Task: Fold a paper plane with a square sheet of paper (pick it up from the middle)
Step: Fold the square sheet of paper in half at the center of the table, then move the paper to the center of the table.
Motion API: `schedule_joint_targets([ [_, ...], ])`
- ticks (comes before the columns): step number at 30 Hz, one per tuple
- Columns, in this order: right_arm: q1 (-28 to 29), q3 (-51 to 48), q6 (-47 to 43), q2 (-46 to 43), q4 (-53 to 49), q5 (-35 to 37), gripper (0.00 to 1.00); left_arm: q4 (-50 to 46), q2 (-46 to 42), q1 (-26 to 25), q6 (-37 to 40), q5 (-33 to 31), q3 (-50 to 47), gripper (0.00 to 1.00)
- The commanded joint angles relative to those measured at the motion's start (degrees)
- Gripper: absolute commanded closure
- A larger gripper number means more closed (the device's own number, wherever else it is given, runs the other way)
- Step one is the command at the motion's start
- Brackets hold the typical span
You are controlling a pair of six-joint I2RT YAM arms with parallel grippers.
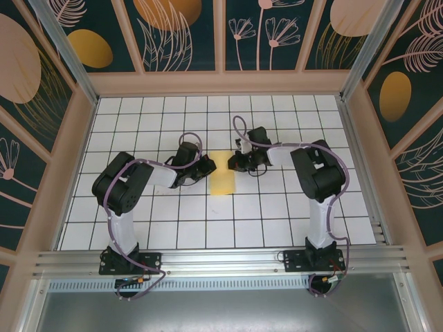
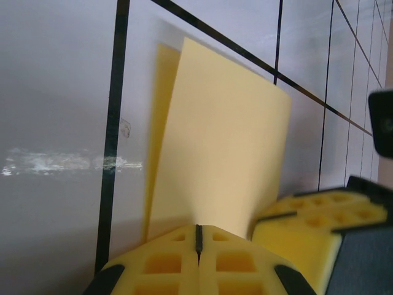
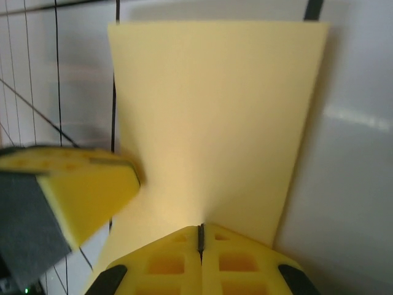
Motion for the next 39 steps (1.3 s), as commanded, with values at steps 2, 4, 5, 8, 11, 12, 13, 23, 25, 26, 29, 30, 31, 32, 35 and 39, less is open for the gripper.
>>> schedule_joint_targets([
  [2,0.31,-4.17,-3.51,-5.02,-4.19,-2.36,0.99,-14.03,6.6,-0.39,1.92,-5.24,-2.66,0.95],
  [4,0.37,-5.85,-3.72,-6.19,-4.36,-3.28,0.98,-14.09,6.57,-0.35,2.12,-5.21,-2.48,0.95],
  [5,0.47,-6.32,-3.82,-6.45,-4.6,-3.36,0.98,-14.12,6.6,-0.39,2.14,-5.25,-2.39,0.95],
  [8,0.66,-7.29,-3.62,-7.62,-4.45,-2.75,0.98,-14.37,6.47,-0.39,2.5,-5.33,-2.26,0.95],
  [11,0.82,-6.22,-2.75,-9.01,-2.97,-3.29,0.98,-14.32,6.52,-0.4,2.66,-5.16,-2.1,0.95],
  [12,1.01,-5.54,-2.47,-9.0,-2.53,-3.69,0.98,-14.3,6.49,-0.39,2.6,-5.1,-2.17,0.95],
  [13,1.3,-4.85,-2.29,-8.78,-2.54,-3.7,0.97,-14.29,6.51,-0.36,2.57,-5.07,-2.17,0.95],
  [23,4.17,-5.26,-2.56,-4.01,-3.5,-2.47,0.97,-14.31,6.67,-0.39,2.52,-5.07,-2.26,0.95],
  [25,4.34,-6.65,-3.72,-4.48,-4.84,-2.0,0.97,-14.36,6.76,-0.32,2.53,-5.1,-2.17,0.95],
  [26,4.43,-7.42,-4.19,-4.71,-5.74,-1.52,0.97,-14.42,6.76,-0.35,2.52,-5.16,-2.17,0.95],
  [29,4.52,-10.84,-5.19,-6.71,-7.29,-1.68,0.98,-14.42,6.8,-0.37,2.61,-5.25,-1.93,0.95],
  [30,4.52,-12.36,-5.23,-7.7,-7.37,-1.98,0.98,-14.47,6.89,-0.39,2.6,-5.25,-1.81,0.95],
  [31,4.52,-13.69,-5.31,-8.56,-7.22,-2.39,0.98,-14.42,6.95,-0.34,2.53,-5.25,-1.82,0.95],
  [32,4.52,-15.17,-5.36,-9.6,-6.61,-2.82,0.98,-14.22,7.03,-0.38,2.52,-5.19,-1.81,0.95],
  [35,6.07,-19.13,-5.67,-11.4,-4.89,-3.41,0.97,-14.02,7.21,-0.39,2.4,-5.07,-1.63,0.95],
  [39,6.81,-21.28,-4.57,-12.43,-3.21,-2.72,0.97,-14.17,6.95,-0.33,2.88,-5.06,-1.13,0.96],
])
